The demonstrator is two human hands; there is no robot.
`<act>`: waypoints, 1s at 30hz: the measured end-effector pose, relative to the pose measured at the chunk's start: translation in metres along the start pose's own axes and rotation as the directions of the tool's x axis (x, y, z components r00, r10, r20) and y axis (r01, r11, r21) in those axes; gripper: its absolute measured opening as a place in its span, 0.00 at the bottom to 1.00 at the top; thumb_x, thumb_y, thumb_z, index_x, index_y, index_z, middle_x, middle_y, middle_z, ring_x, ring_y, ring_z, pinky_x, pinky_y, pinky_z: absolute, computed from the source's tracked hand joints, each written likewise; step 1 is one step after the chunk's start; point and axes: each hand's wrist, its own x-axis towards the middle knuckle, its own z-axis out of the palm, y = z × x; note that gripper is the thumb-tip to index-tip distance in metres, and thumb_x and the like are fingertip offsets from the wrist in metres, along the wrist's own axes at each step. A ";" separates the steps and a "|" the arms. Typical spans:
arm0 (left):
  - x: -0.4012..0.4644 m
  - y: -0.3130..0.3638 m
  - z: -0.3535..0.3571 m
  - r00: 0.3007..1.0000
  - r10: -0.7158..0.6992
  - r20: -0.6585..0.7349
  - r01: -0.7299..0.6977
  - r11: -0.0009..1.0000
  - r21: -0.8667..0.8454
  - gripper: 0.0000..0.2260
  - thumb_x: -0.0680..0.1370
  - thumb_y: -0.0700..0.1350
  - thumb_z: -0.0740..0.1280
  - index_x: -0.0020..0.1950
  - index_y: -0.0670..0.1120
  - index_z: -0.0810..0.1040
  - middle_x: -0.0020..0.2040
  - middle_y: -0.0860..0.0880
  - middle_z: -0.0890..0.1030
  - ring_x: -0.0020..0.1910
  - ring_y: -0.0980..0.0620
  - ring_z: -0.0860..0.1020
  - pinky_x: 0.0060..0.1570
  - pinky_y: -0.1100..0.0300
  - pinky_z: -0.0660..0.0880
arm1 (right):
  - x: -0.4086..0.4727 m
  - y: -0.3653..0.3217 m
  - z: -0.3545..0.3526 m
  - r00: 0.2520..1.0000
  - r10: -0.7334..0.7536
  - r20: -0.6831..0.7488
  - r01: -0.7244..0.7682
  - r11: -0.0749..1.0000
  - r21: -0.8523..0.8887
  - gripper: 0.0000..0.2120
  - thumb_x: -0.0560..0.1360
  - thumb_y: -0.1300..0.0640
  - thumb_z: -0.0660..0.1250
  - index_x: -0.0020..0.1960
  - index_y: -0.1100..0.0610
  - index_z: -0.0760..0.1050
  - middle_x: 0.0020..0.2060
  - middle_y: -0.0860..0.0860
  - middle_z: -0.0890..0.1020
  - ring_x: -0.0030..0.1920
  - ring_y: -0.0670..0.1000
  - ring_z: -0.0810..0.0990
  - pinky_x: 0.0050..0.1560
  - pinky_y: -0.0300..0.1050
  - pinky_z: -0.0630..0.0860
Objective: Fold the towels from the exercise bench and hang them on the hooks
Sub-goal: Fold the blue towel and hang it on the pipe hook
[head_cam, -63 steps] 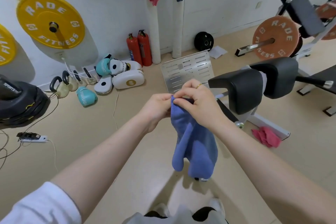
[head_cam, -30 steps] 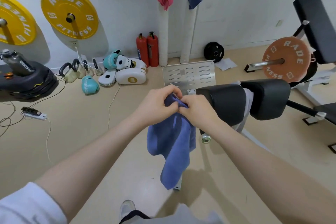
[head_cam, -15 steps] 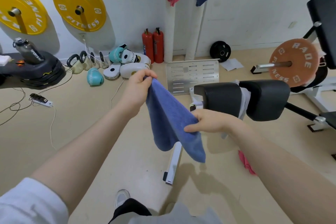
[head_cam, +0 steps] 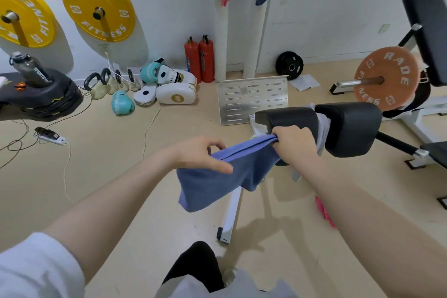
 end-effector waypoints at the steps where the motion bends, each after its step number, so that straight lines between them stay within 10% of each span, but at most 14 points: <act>1: 0.002 -0.001 0.000 1.000 0.013 0.016 -0.014 0.995 0.100 0.21 0.65 0.60 0.73 0.54 0.56 0.75 0.38 0.58 0.74 0.38 0.58 0.73 0.36 0.64 0.67 | 0.003 0.001 0.000 1.000 0.012 -0.014 -0.012 1.000 -0.010 0.09 0.73 0.62 0.55 0.45 0.53 0.72 0.36 0.49 0.74 0.40 0.55 0.72 0.43 0.45 0.59; 9: 0.040 -0.033 -0.016 0.951 0.203 -0.233 -0.140 0.955 0.260 0.11 0.72 0.39 0.62 0.30 0.47 0.66 0.31 0.46 0.70 0.32 0.50 0.65 0.29 0.61 0.57 | 0.022 0.002 0.004 0.998 0.045 -0.050 -0.049 0.996 -0.080 0.08 0.74 0.55 0.59 0.49 0.51 0.76 0.43 0.50 0.77 0.45 0.55 0.74 0.51 0.49 0.59; 14: 0.066 -0.038 -0.036 0.901 0.114 -0.419 -0.131 0.991 -0.013 0.13 0.77 0.41 0.59 0.34 0.36 0.70 0.28 0.47 0.65 0.29 0.52 0.61 0.27 0.64 0.58 | 0.041 -0.003 0.001 0.994 0.099 -0.035 -0.098 0.995 0.032 0.18 0.75 0.41 0.56 0.53 0.51 0.76 0.47 0.50 0.79 0.51 0.55 0.75 0.52 0.50 0.60; 18: 0.087 -0.037 -0.058 0.881 -0.031 -0.472 -0.139 0.937 -0.321 0.13 0.78 0.42 0.58 0.41 0.32 0.74 0.34 0.43 0.67 0.35 0.50 0.63 0.33 0.59 0.60 | 0.066 -0.013 -0.010 0.989 0.138 -0.051 -0.123 0.966 0.228 0.13 0.78 0.49 0.56 0.50 0.52 0.77 0.45 0.51 0.79 0.51 0.55 0.75 0.49 0.48 0.60; 30: 0.122 -0.021 -0.097 0.969 0.245 -0.019 -0.218 0.824 -0.524 0.08 0.64 0.48 0.68 0.27 0.46 0.75 0.26 0.52 0.72 0.25 0.57 0.69 0.27 0.68 0.66 | 0.100 0.011 -0.027 0.870 0.452 -0.196 -0.248 0.747 0.617 0.11 0.78 0.56 0.61 0.55 0.58 0.78 0.53 0.55 0.76 0.54 0.54 0.75 0.49 0.40 0.66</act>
